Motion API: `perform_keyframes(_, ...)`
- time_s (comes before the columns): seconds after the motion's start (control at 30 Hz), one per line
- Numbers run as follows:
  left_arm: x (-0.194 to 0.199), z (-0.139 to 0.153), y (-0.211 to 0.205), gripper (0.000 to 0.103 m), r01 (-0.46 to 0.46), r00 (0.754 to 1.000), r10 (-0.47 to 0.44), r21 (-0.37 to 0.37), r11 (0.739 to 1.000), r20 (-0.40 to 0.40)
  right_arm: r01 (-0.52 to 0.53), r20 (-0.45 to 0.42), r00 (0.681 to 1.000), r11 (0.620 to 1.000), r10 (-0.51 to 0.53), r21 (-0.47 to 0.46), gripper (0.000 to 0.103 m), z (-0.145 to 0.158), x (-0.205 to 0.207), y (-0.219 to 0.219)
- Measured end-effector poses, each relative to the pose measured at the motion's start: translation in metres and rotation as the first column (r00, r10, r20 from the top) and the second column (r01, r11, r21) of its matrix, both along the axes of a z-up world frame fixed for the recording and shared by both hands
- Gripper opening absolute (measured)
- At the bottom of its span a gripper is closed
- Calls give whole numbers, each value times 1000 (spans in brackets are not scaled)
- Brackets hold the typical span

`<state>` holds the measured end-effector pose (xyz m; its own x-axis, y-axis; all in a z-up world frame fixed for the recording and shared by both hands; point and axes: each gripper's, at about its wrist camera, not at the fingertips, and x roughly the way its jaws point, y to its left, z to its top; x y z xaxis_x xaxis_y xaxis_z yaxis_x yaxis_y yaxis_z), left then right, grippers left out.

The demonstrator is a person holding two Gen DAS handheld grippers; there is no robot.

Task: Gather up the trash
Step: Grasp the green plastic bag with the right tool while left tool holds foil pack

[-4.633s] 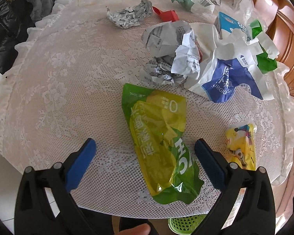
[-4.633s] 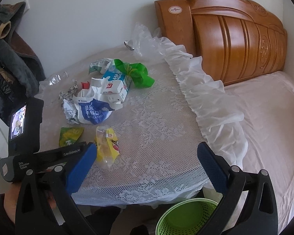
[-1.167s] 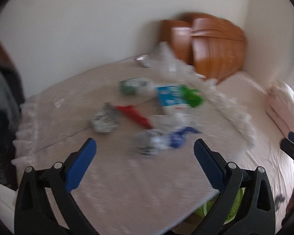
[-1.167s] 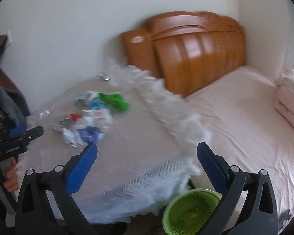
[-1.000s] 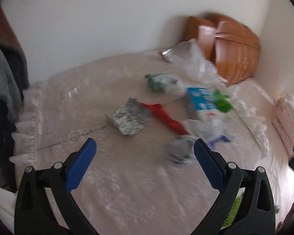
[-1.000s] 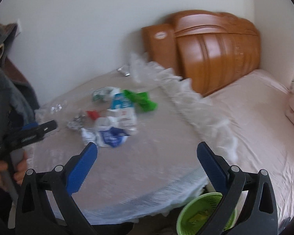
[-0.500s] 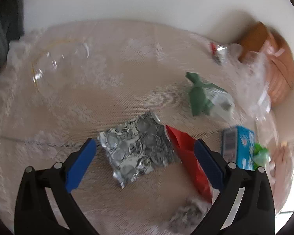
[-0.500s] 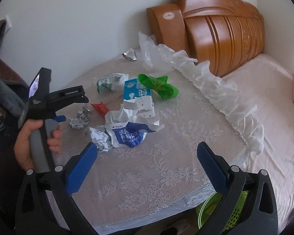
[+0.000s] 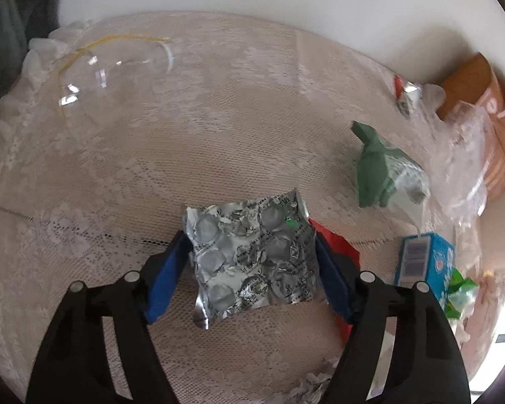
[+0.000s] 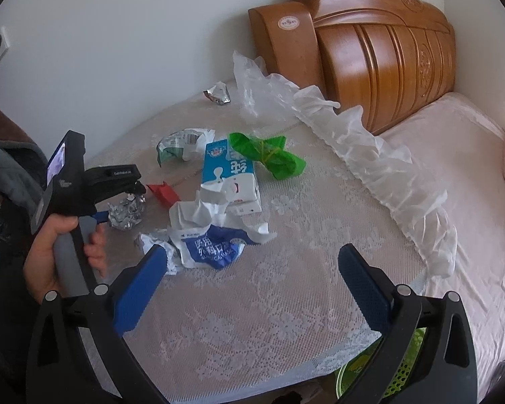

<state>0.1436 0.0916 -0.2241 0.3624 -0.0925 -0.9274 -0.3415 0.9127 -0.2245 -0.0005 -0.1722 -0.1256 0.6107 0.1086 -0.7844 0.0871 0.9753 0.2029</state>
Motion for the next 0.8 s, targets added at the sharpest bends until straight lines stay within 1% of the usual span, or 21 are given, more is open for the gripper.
perform_keyframes(0.13, -3, 4, 2, 69, 27, 1000, -27, -14, 1000, 3, -10, 4, 1000, 1000, 10, -21, 101, 1, 17, 0)
perform_keyframes(0.3, -15, 11, 12, 69, 67, 997, -67, -31, 997, 24, -26, 13, 1000, 999, 27, -40, 101, -4, 56, -11)
perform_keyframes(0.4, -21, 20, 17, 69, 114, 992, -113, -30, 993, 48, -70, 10, 997, 990, 72, -123, 101, -10, 84, -19)
perform_keyframes(0.43, -22, 24, 18, 69, 138, 989, -136, -23, 990, 59, -101, 2, 995, 983, 102, -155, 101, -13, 94, -24)
perform_keyframes(0.5, -25, 30, 18, 69, 170, 983, -170, -4, 985, 77, -159, -23, 987, 970, 158, -185, 101, -18, 109, -32)
perform_keyframes(0.53, -25, 34, 16, 69, 189, 978, -189, 7, 982, 88, -217, -46, 976, 956, 212, -198, 101, -23, 119, -36)
perform_keyframes(0.63, -30, 42, 18, 69, 234, 966, -236, 26, 972, 110, -340, -110, 940, 908, 322, -244, 101, -38, 134, -36)
perform_keyframes(0.7, -34, 46, 19, 69, 259, 958, -260, 26, 965, 121, -430, -163, 902, 857, 399, -283, 101, -50, 145, -31)
perform_keyframes(0.73, -35, 49, 20, 69, 271, 954, -272, 25, 962, 125, -457, -174, 889, 838, 423, -299, 101, -53, 147, -27)
perform_keyframes(0.8, -40, 55, 20, 69, 289, 947, -291, 31, 957, 134, -515, -188, 857, 783, 479, -349, 101, -61, 155, -15)
